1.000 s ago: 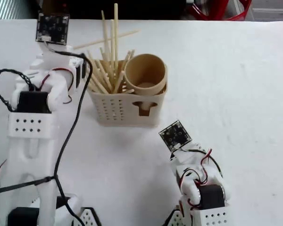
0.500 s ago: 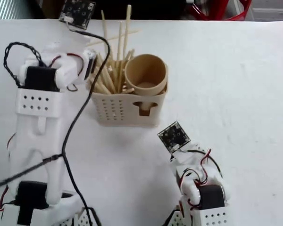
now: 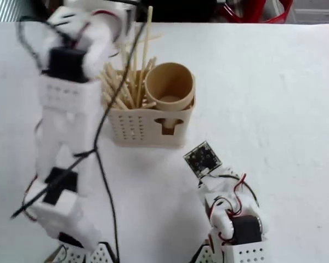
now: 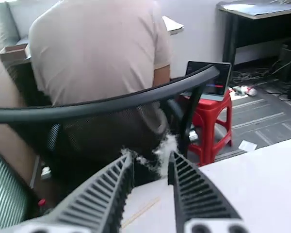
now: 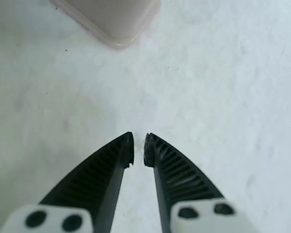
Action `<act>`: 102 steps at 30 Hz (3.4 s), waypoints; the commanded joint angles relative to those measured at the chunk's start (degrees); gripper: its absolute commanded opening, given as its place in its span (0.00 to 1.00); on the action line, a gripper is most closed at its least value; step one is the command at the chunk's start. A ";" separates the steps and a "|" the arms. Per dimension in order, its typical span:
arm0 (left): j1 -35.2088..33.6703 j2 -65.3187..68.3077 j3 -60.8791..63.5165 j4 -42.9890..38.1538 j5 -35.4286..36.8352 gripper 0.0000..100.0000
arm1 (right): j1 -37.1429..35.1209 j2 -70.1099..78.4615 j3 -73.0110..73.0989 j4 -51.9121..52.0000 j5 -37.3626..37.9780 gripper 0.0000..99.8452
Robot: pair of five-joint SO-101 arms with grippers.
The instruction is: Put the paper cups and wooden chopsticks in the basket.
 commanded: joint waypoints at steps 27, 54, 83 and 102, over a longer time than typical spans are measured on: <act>-0.13 16.84 -37.27 37.10 -7.38 0.03 | -0.66 -0.40 0.00 0.04 0.53 0.05; -1.45 16.57 -28.66 18.02 -6.51 0.03 | -0.66 -0.40 0.44 -0.57 0.70 0.05; -10.86 9.63 -31.65 32.26 -10.20 0.03 | -3.12 -0.40 1.05 -0.48 0.79 0.05; -32.13 36.09 -13.54 -0.44 -10.20 0.12 | -3.12 -0.40 1.32 -0.48 0.79 0.05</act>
